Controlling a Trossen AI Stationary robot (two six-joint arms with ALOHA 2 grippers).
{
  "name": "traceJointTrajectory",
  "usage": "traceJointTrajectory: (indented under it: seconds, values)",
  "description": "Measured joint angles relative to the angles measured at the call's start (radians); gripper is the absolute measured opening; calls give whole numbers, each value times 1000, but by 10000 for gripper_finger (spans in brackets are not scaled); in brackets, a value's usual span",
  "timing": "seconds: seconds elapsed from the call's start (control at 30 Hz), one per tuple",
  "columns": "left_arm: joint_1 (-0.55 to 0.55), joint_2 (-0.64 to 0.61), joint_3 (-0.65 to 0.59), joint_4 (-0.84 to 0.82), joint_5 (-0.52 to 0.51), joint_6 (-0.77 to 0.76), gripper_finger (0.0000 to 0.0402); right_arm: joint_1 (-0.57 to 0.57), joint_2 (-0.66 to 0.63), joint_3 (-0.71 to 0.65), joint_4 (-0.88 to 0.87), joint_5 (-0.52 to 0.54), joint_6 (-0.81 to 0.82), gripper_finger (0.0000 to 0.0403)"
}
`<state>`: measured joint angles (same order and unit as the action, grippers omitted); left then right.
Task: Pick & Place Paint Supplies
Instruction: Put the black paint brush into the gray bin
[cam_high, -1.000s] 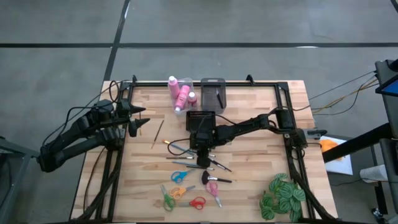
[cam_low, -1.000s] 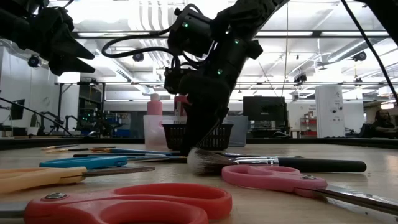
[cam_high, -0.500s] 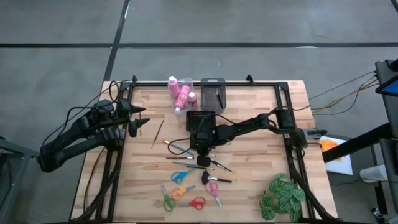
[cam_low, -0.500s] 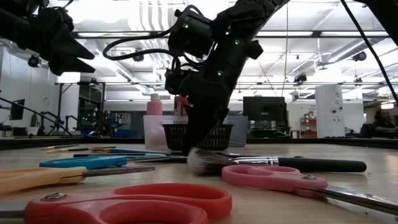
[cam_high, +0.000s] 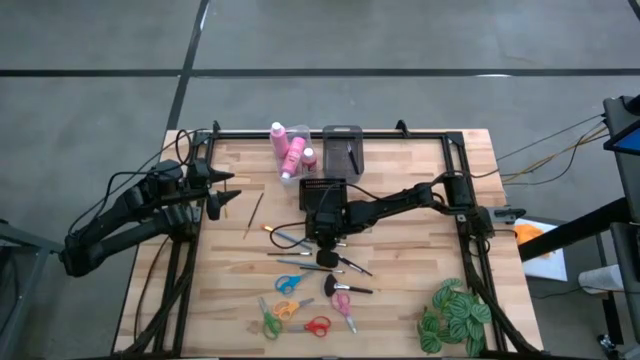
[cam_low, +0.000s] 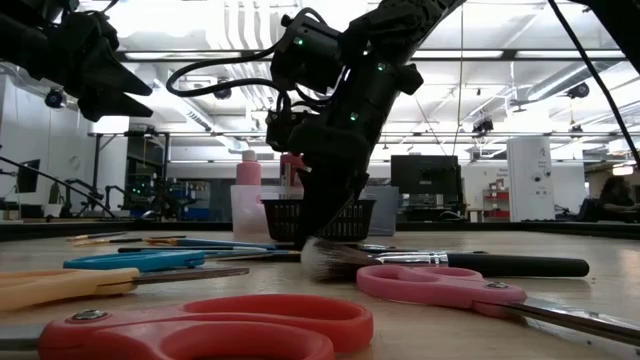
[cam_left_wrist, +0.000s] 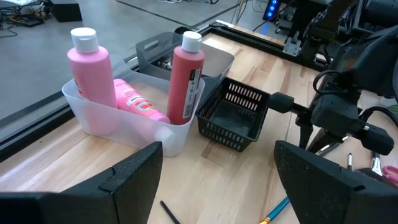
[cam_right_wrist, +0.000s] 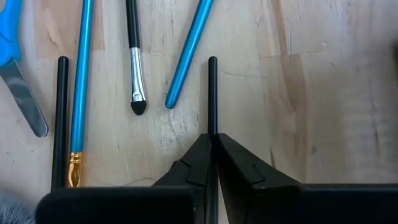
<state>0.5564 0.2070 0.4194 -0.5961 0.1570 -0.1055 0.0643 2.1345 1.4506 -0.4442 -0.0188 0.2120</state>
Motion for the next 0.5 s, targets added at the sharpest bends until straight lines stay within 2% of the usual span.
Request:
traceJointTrajectory:
  seconds: [0.5]
  values:
    - [0, 0, 0, 0, 0, 0, 311, 1, -32, -3, -4, -4, 17, 18]
